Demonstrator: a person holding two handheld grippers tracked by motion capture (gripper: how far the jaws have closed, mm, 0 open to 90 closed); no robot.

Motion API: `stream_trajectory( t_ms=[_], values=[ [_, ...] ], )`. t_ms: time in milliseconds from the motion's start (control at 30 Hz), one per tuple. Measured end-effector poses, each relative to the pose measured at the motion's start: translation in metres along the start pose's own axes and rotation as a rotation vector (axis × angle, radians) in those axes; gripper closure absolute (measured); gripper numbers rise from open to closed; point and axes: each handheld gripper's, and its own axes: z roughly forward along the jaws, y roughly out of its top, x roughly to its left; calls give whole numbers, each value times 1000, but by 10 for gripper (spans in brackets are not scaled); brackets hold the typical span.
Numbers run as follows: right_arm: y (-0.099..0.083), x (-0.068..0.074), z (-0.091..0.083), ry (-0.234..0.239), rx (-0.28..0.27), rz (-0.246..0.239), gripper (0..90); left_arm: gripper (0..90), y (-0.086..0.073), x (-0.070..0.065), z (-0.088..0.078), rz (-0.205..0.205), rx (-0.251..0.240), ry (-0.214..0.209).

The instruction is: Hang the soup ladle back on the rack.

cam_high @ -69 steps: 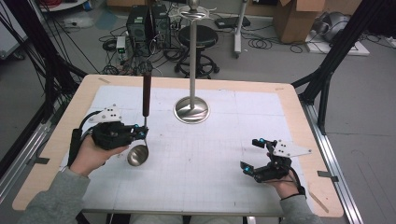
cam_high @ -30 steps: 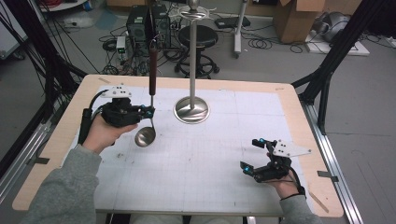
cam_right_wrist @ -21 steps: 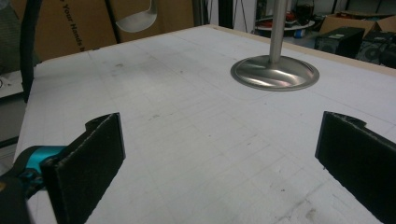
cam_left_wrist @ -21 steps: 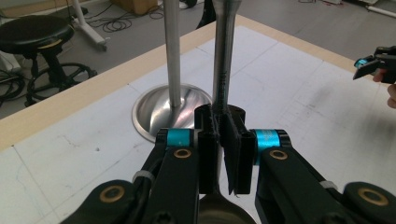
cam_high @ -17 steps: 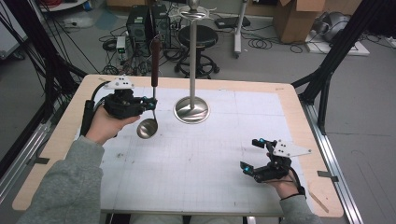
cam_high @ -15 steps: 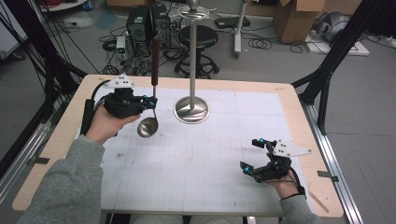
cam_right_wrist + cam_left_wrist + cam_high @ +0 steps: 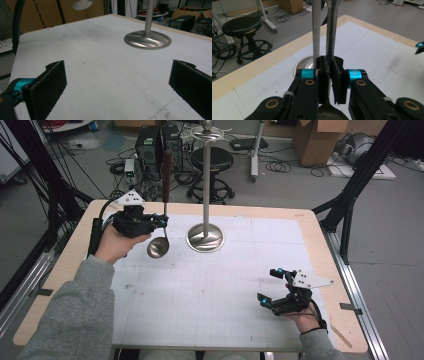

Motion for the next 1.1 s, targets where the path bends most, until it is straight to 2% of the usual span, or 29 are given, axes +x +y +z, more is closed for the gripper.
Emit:
stream_trajectory(
  t_ms=[333,533,667,1100],
  values=[
    [0,0,0,-1,-2,-1,4,841,14,10,5,23,12,17],
    [1,1,1,4,-10,3,4,841,18,15,7,23,15,35],
    [1,2,1,5,-10,2,4,841,20,17,9,14,0,28],
    [4,4,-1,6,-21,-9,4,841,31,22,22,6,18,42]
  ],
)
